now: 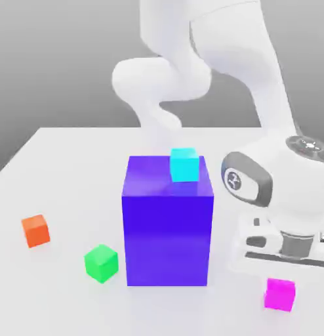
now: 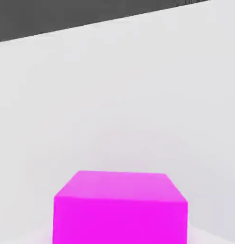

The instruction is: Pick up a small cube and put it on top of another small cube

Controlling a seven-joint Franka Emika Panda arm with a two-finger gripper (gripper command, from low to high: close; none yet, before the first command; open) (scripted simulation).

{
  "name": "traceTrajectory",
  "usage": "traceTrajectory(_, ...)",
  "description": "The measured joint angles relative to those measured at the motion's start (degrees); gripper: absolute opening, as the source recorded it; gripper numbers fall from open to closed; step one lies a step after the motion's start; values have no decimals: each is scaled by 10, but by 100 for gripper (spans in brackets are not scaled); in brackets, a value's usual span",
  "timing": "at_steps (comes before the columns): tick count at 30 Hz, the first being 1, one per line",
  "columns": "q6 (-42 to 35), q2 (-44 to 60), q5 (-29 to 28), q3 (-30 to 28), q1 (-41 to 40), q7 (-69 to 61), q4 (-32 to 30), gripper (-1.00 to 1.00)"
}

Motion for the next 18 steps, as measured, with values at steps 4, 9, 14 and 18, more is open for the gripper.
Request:
traceTrajectory(4, -13, -15, 56, -24, -75, -33, -8, -100)
traceTrajectory(9, -19, -39, 128, -70, -172, -49, -17, -100)
traceTrajectory(14, -26, -95, 205, -102, -237, -51, -53, -100)
traceTrajectory(18, -29, -158, 236, -112, -259, -23, -106, -100)
